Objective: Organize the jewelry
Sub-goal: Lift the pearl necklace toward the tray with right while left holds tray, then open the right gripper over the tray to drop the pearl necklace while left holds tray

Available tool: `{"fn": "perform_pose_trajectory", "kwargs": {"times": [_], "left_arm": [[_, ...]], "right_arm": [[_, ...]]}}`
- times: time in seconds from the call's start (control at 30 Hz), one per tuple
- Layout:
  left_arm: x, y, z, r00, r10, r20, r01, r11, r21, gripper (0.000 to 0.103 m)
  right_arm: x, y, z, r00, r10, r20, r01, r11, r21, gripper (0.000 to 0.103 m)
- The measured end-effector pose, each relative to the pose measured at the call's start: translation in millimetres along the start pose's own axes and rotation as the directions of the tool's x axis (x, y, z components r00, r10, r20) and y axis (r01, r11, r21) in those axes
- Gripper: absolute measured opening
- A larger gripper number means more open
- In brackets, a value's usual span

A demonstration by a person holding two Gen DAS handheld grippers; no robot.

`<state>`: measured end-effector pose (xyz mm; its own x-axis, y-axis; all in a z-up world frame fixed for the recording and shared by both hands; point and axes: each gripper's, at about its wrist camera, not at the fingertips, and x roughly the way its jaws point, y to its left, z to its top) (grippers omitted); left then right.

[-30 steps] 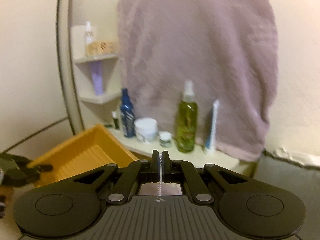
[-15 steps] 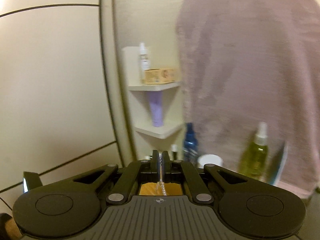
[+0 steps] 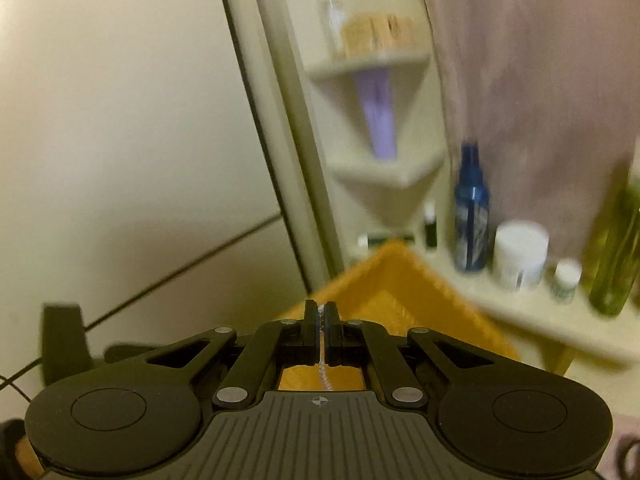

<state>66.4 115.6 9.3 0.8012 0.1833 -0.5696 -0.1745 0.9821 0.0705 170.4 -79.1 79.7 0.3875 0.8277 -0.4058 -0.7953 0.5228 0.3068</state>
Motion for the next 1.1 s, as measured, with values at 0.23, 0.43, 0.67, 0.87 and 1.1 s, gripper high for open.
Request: {"fn": "perform_pose_trajectory", "kwargs": {"times": [0.23, 0.43, 0.67, 0.87, 1.1], "left_arm": [[1, 1, 0, 1.000, 0.002, -0.001, -0.002, 1.000, -0.001, 0.005], [2, 0, 0, 1.000, 0.006, -0.003, -0.006, 1.000, -0.002, 0.005], [3, 0, 0, 1.000, 0.009, -0.005, -0.009, 1.000, -0.001, 0.005], [3, 1, 0, 1.000, 0.008, -0.005, -0.008, 1.000, 0.000, 0.005], [3, 1, -1, 1.000, 0.008, -0.005, -0.008, 1.000, -0.001, 0.005]], "right_arm": [[29, -22, -35, 0.990, 0.019, -0.141, -0.013, 0.999, 0.043, 0.002], [39, -40, -54, 0.980, 0.014, -0.199, 0.003, 0.996, 0.084, 0.002], [32, -53, -58, 0.987, 0.001, -0.162, 0.023, 0.989, 0.145, 0.004], [18, -58, -58, 0.992, -0.031, -0.126, 0.052, 0.984, 0.170, 0.007], [-5, -64, -74, 0.987, -0.121, -0.101, 0.138, 0.973, 0.183, 0.028]]}}
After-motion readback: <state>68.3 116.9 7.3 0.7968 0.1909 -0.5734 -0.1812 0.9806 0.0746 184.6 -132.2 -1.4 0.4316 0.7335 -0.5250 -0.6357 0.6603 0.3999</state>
